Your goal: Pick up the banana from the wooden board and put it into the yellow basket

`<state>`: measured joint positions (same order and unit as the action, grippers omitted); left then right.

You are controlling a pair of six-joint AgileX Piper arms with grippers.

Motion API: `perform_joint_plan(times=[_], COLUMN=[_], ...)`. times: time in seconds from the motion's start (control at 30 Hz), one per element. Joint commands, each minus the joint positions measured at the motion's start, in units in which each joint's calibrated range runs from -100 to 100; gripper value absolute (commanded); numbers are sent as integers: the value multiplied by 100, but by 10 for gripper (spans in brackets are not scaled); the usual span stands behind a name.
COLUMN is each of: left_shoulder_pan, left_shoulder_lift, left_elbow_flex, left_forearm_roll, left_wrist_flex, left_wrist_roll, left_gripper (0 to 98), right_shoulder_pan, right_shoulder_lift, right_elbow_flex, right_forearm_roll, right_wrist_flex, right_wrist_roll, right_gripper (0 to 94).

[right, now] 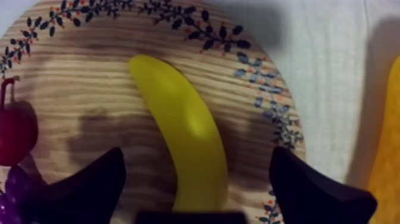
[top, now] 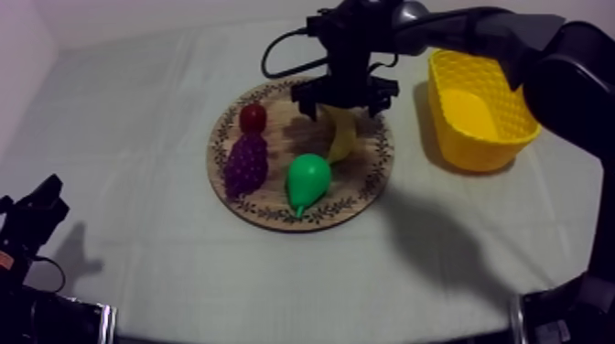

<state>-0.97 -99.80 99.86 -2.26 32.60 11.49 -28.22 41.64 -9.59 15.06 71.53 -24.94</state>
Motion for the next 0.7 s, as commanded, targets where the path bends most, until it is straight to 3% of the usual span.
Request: perform_joint_plan(times=[0.0,0.33,0.67], left_shoulder_pan=[-1,-1,-1], left_shoulder_lift=[-3,-3,-3], left_elbow_flex=[3,3,3], left_forearm_roll=[-1,-1,-1], left_wrist_flex=[-2,-2,-2], left_wrist_roll=[1,1,1], left_gripper=[1,1,1], right_shoulder_pan=[-2,-15,-8], right_shoulder_lift=[26,-58,-90], right_elbow_flex=[-3,208,465], right_forearm_roll=[15,-64,-41], right_wrist_flex=[-23,-247,-450], right_wrist_roll=[-2,142,191], right_gripper=[715,509,397])
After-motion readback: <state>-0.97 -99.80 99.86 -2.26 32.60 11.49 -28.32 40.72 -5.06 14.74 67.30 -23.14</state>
